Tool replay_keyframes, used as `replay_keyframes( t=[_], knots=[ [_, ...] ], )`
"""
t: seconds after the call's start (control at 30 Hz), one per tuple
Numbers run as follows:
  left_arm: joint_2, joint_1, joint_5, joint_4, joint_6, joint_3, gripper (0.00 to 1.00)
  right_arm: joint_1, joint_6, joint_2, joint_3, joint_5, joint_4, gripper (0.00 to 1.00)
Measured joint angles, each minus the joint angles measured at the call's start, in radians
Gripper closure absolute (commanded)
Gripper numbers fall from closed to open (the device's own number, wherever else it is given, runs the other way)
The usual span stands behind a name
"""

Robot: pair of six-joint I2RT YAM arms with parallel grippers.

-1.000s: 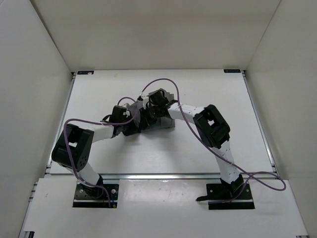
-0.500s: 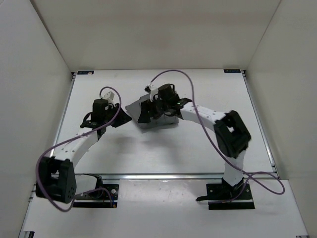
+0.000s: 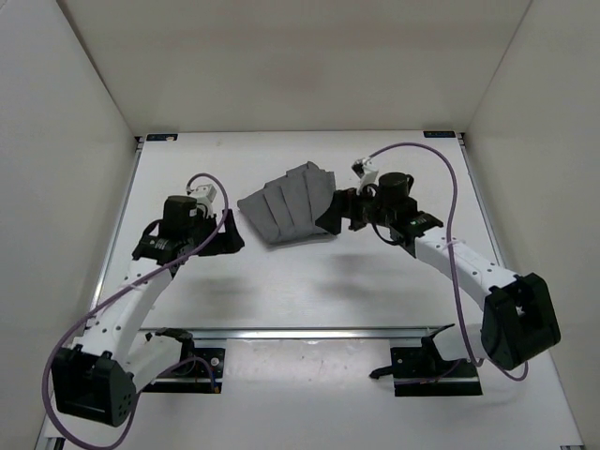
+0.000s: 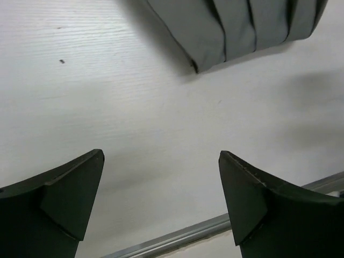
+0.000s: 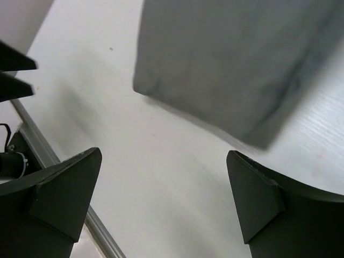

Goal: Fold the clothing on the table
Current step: Fold the skirt

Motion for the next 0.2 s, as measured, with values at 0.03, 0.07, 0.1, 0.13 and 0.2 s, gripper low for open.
replay_keyframes(
  t=[0.03, 0.07, 0.1, 0.13, 0.2],
  knots=[
    [-0.021, -0.001, -0.018, -0.02, 0.014, -0.008, 0.02, -0.015, -0.002, -0.007, -0.016, 0.002, -0.019, 0.0],
    [-0.049, -0.004, -0.033, -0.039, 0.028, -0.02, 0.01, -0.03, -0.003, -0.013, -0.027, 0.002, -0.035, 0.01],
    [-0.08, -0.011, -0.047, -0.055, 0.042, -0.034, 0.02, -0.042, -0.003, -0.019, -0.035, 0.002, -0.041, 0.01],
    [-0.111, -0.019, -0.056, -0.071, 0.05, -0.047, 0.02, -0.056, -0.003, -0.027, -0.037, 0.002, -0.041, 0.01],
    [-0.161, -0.039, -0.073, -0.098, 0.063, -0.057, 0.01, -0.071, -0.002, -0.048, -0.04, -0.002, -0.034, 0.01]
  ],
)
